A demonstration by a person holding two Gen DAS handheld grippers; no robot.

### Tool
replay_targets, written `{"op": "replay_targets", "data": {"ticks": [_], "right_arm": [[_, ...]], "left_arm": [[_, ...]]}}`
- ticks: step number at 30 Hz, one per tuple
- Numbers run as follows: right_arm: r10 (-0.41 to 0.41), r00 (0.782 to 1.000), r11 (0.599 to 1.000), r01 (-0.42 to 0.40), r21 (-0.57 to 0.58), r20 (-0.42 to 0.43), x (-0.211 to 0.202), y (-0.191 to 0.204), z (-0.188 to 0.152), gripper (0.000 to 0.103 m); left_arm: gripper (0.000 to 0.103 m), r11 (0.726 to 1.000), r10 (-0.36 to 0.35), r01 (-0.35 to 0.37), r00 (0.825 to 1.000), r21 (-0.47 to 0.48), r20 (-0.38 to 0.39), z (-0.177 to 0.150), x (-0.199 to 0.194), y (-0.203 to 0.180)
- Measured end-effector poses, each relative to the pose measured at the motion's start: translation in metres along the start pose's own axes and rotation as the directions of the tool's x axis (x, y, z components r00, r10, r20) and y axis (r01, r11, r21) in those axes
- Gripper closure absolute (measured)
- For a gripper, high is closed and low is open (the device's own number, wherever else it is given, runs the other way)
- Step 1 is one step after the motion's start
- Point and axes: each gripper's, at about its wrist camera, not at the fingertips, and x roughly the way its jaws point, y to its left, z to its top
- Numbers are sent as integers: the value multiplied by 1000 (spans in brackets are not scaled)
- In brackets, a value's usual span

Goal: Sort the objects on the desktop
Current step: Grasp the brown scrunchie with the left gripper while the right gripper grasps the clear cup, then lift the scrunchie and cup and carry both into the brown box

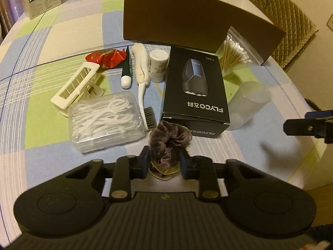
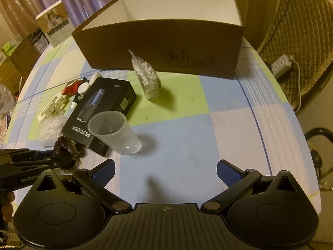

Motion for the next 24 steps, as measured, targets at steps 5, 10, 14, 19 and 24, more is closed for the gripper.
{"op": "replay_targets", "data": {"ticks": [5, 10, 14, 19, 24], "right_arm": [[40, 999, 998, -39, -46, 15, -3, 9, 7, 2], [83, 995, 992, -77, -104, 58, -3, 26, 12, 2], [98, 991, 985, -85, -148, 89, 2, 41, 13, 13], [95, 991, 985, -79, -155, 97, 12, 53, 14, 22], [86, 991, 986, -70, -153, 106, 20, 64, 15, 33]], "left_arm": [[83, 1000, -2, 2, 1000, 3, 5, -3, -13, 4], [83, 1000, 7, -7, 1000, -9, 19, -2, -28, 12], [83, 1000, 17, -16, 999, -20, 40, 3, -39, 19], [83, 999, 21, -20, 998, -31, 61, 10, -48, 27], [83, 999, 21, -19, 998, -35, 59, 14, -49, 32]]}}
